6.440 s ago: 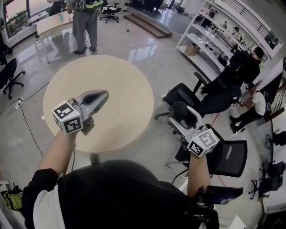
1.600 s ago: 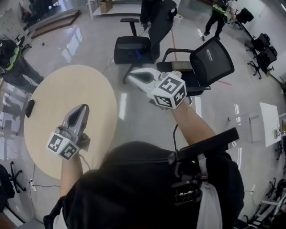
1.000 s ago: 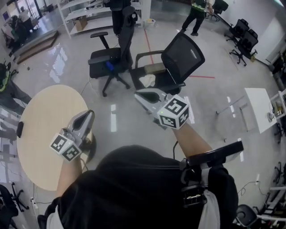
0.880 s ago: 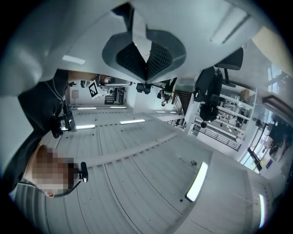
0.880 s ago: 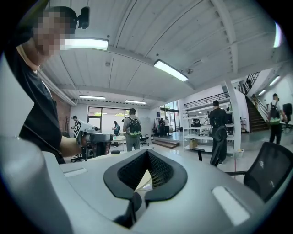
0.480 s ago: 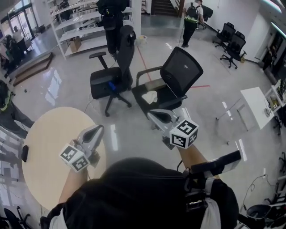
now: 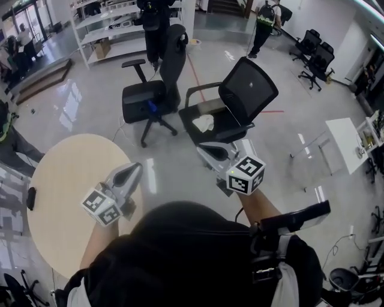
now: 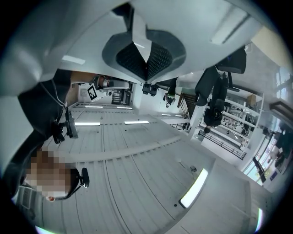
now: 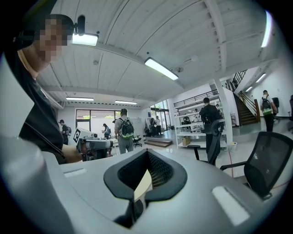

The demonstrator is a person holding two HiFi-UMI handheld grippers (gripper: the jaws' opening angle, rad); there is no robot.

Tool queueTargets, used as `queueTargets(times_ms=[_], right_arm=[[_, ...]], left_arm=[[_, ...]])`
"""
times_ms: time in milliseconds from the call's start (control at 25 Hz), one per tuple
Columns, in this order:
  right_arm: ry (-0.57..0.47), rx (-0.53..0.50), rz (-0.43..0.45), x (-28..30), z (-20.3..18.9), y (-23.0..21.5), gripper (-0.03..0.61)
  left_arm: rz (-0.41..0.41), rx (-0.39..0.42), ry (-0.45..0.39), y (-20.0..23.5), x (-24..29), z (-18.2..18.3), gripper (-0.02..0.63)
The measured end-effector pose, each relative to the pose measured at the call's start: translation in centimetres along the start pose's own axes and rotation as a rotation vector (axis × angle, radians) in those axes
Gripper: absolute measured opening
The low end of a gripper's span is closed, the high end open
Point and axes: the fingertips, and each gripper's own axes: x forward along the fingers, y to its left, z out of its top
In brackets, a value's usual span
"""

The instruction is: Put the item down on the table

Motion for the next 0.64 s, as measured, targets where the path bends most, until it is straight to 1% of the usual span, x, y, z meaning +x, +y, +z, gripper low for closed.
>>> queueTargets(times_ms=[200,400,640], right_arm=[[-0.005,-0.012,0.017,0.19,0.36,-0.57,0.012],[0.001,-0.023,0.032,0.35,0.44,-0.67,0.012],[-0.013,-0.031,0.043,0.38,0.70,-0.25,0.012]], left_arm=[[0.033,0.004,-0.018,0.42,-0.20,0.51,-0.006],[0.042,0.004,-0.023,0.38,0.02,0.19,-0.006],[0.047,0.017,-0.027,0.22,-0.37,0.68,-0.006]])
